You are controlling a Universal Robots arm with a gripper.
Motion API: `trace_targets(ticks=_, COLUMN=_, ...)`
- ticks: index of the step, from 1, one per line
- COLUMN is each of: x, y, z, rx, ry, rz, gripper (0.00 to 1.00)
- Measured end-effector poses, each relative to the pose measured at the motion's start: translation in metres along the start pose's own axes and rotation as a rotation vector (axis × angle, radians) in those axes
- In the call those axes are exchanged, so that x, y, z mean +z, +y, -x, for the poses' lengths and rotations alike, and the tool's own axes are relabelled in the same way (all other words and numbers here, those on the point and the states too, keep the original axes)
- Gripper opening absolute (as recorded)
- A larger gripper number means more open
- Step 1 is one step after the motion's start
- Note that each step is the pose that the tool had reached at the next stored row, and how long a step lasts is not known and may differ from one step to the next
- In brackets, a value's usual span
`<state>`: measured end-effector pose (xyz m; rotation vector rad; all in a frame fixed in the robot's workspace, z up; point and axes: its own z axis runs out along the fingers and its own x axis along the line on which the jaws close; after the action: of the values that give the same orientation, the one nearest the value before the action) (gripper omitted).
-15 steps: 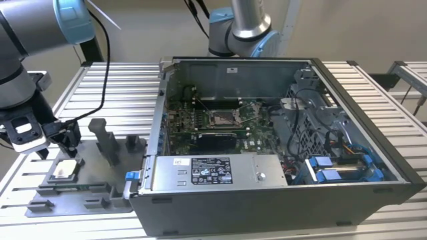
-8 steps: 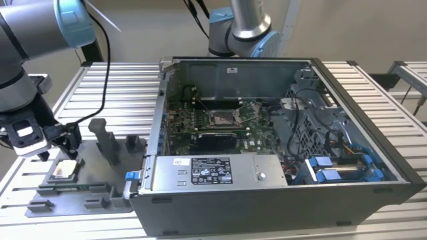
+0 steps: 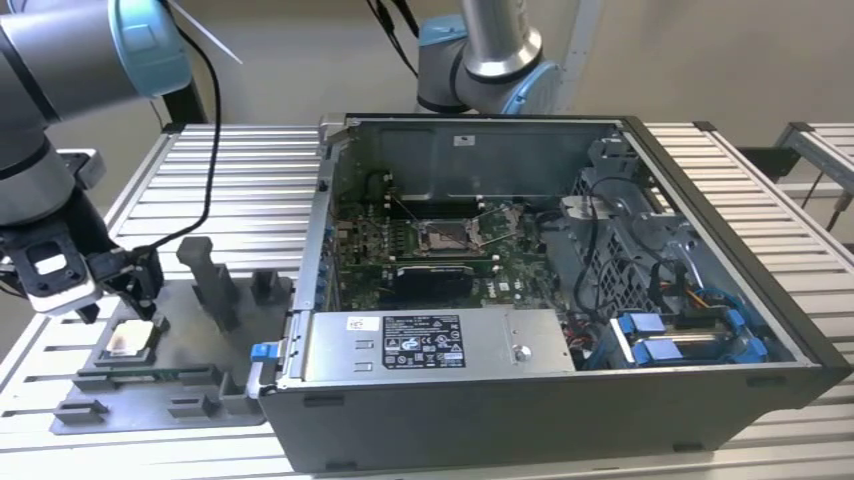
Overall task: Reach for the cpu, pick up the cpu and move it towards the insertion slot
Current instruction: 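Pick up the cpu and move it towards the insertion slot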
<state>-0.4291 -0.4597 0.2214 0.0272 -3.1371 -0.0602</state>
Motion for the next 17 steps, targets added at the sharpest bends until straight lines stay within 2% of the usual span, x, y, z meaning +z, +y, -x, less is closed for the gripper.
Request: trace_targets(ticks=17, x=0.0095, y=-0.0038, z=-0.0001, rx=0.0, ry=0.0004, rz=0.0, gripper=1.0)
